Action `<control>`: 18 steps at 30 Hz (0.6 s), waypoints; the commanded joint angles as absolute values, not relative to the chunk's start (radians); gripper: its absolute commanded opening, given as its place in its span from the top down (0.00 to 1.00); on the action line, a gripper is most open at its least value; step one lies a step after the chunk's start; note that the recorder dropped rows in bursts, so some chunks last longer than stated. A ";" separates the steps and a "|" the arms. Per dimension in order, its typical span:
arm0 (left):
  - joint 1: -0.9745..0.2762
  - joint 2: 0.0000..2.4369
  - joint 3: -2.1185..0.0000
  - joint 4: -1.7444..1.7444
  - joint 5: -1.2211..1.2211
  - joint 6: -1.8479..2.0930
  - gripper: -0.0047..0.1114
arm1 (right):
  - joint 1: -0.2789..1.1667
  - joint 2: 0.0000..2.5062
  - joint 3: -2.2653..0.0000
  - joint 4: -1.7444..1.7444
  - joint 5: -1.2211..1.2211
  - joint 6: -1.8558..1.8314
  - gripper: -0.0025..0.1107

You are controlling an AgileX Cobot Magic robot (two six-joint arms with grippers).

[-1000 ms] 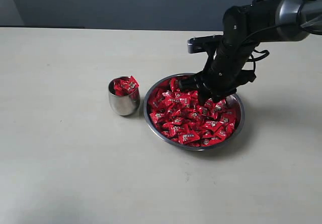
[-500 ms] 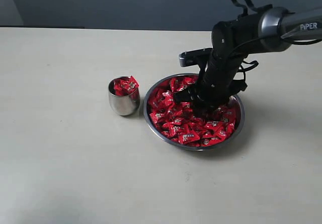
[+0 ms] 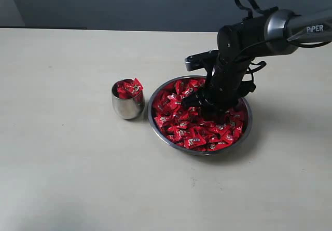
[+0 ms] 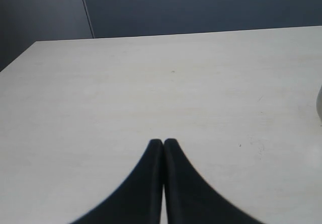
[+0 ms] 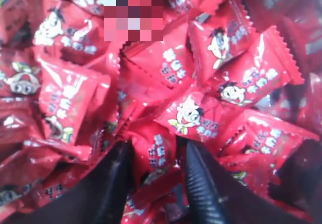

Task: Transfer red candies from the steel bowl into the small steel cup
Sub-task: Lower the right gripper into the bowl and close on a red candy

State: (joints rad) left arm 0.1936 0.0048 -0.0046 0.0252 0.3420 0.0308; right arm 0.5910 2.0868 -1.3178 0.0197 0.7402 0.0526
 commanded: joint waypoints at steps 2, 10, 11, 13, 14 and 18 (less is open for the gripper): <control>0.187 0.000 0.000 0.027 0.334 0.029 0.96 | 0.589 2.089 -1.320 0.000 0.746 0.053 0.81; 0.187 0.000 0.000 0.027 0.334 0.029 0.96 | 0.589 2.087 -1.321 0.000 0.746 0.053 0.99; 0.187 0.000 0.000 0.027 0.334 0.029 0.96 | 0.589 2.087 -1.321 0.000 0.746 0.053 0.99; 0.187 0.000 0.000 0.027 0.334 0.029 0.96 | 0.589 2.076 -1.321 0.000 0.746 0.053 0.99; 0.187 0.000 0.000 0.027 0.334 0.029 0.96 | 0.589 2.069 -1.321 0.000 0.746 0.053 0.99; 0.187 0.000 0.000 0.027 0.334 0.029 0.96 | 0.589 2.041 -1.321 -0.021 0.746 0.053 0.99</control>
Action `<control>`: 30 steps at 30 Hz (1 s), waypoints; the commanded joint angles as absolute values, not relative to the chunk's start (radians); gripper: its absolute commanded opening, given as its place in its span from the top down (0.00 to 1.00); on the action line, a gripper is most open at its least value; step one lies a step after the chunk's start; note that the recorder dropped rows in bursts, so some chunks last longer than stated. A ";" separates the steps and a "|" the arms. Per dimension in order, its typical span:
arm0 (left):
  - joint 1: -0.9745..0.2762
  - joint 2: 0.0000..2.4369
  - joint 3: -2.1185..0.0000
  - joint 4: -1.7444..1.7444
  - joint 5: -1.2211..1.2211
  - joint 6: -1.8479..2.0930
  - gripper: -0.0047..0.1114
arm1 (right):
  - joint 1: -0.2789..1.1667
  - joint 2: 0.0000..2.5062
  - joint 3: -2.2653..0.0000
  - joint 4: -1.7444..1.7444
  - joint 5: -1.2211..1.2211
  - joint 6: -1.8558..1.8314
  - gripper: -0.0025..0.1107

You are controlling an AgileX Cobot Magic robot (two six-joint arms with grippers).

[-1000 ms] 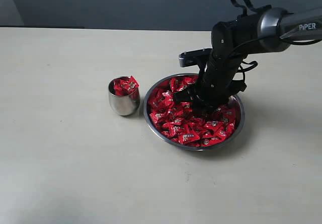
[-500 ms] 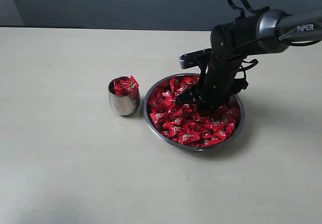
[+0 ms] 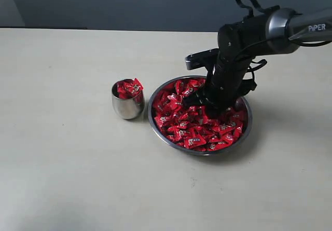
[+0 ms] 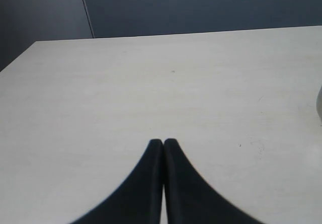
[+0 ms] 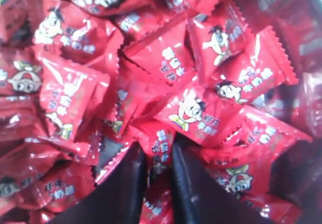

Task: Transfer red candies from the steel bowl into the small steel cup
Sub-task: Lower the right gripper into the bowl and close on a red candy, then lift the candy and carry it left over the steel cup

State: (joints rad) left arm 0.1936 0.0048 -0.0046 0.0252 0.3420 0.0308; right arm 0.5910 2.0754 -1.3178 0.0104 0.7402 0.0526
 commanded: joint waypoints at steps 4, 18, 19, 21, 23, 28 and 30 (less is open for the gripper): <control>0.187 0.000 0.000 0.027 0.334 0.029 0.96 | 0.589 2.028 -1.321 -0.021 0.749 0.053 0.99; 0.187 0.000 0.000 0.027 0.334 0.029 0.96 | 0.589 1.960 -1.321 -0.017 0.752 0.053 0.99; 0.187 0.000 0.000 0.027 0.334 0.029 0.96 | 0.589 1.952 -1.321 -0.017 0.752 0.053 0.99; 0.187 0.000 0.000 0.027 0.334 0.029 0.96 | 0.589 1.938 -1.321 -0.017 0.750 0.053 0.99; 0.187 0.000 0.000 0.027 0.334 0.029 0.96 | 0.589 1.927 -1.321 -0.017 0.750 0.053 0.99; 0.187 0.000 0.000 0.027 0.334 0.029 0.96 | 0.589 1.882 -1.321 -0.014 0.745 0.053 0.99; 0.187 0.000 0.000 0.027 0.334 0.029 0.96 | 0.589 1.870 -1.329 -0.006 0.744 0.053 0.99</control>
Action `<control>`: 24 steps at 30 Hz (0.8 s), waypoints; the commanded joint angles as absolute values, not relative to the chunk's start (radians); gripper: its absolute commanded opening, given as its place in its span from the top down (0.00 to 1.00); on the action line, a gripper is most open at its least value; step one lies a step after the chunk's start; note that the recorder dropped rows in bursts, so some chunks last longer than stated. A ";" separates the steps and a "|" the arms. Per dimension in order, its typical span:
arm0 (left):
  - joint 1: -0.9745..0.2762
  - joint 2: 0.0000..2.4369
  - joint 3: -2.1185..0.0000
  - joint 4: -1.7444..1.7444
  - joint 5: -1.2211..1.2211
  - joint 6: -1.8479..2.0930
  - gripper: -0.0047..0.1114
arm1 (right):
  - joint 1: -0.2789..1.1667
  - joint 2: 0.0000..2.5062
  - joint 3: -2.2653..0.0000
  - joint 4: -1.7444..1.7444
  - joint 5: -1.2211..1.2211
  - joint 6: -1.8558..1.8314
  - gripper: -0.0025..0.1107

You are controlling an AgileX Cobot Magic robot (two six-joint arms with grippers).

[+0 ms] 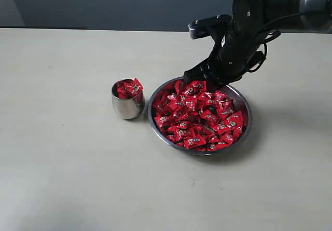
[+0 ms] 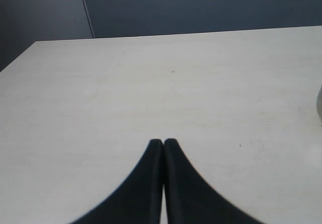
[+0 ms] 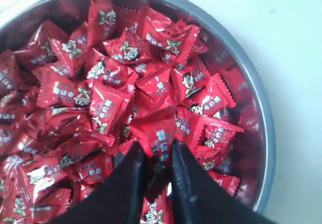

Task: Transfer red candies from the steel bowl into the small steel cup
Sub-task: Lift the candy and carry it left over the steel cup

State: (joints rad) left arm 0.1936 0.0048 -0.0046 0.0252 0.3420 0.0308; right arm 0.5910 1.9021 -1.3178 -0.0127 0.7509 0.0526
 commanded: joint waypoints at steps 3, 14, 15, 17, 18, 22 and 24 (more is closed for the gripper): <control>0.187 0.000 0.000 0.027 0.334 0.029 0.96 | 0.593 1.868 -1.383 0.072 0.768 0.000 0.99; 0.187 0.000 0.000 0.027 0.334 0.029 0.96 | 0.746 1.969 -1.703 0.196 0.793 -0.104 0.99; 0.187 0.000 0.000 0.027 0.334 0.029 0.96 | 0.753 1.983 -1.723 0.196 0.803 -0.104 0.99; 0.187 0.000 0.000 0.027 0.334 0.029 0.96 | 0.770 2.019 -1.764 0.213 0.821 -0.114 0.99; 0.187 0.000 0.000 0.027 0.334 0.029 0.96 | 0.777 2.033 -1.781 0.221 0.826 -0.120 0.99; 0.187 0.000 0.000 0.027 0.334 0.029 0.96 | 0.802 2.096 -1.827 0.241 0.856 -0.139 0.99; 0.187 0.000 0.000 0.027 0.334 0.029 0.96 | 0.811 2.123 -1.840 0.241 0.871 -0.139 0.99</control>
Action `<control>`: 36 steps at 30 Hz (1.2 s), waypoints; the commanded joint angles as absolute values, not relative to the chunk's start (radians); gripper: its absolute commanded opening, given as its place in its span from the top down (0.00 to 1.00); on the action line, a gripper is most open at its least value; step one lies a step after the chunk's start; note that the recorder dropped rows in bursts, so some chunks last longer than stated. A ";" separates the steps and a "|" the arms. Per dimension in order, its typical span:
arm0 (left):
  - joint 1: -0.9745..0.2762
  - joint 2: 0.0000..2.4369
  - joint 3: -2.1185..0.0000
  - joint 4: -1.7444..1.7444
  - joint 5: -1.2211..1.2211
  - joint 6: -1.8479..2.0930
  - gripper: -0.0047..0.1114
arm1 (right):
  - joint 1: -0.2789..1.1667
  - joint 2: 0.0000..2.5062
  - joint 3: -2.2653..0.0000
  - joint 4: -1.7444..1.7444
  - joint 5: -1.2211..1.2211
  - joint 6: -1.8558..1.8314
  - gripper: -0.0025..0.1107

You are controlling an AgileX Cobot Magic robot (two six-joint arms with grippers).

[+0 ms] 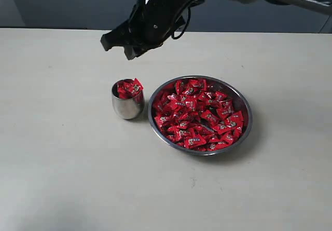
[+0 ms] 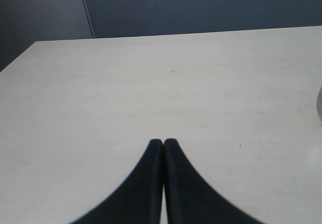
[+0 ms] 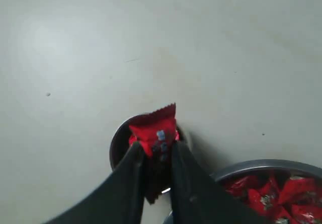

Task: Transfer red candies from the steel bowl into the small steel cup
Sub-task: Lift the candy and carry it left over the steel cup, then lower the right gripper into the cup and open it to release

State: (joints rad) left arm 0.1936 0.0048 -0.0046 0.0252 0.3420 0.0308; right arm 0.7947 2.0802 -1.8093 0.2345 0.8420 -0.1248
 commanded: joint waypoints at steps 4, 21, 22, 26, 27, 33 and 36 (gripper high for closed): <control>0.187 0.000 0.000 0.027 0.334 0.029 0.96 | 0.828 2.162 -1.863 0.241 0.894 -0.139 0.99; 0.187 0.000 0.000 0.027 0.334 0.029 0.96 | 0.828 2.222 -1.863 0.262 0.929 -0.139 0.99; 0.187 0.000 0.000 0.027 0.334 0.029 0.96 | 0.828 2.230 -1.863 0.269 0.930 -0.139 0.99; 0.187 0.000 0.000 0.027 0.334 0.029 0.96 | 0.828 2.256 -1.863 0.279 0.931 -0.139 0.99; 0.187 0.000 0.000 0.027 0.334 0.029 0.96 | 0.828 2.258 -1.863 0.279 0.931 -0.139 0.99; 0.187 0.000 0.000 0.027 0.334 0.029 0.96 | 0.828 2.260 -1.863 0.273 0.921 -0.139 0.99; 0.187 0.000 0.000 0.027 0.334 0.029 0.96 | 0.828 2.260 -1.863 0.273 0.917 -0.139 0.99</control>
State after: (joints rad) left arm 0.1936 0.0048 -0.0046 0.0252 0.3420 0.0308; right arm 0.8285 2.2631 -1.8590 0.2750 0.9228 -0.1345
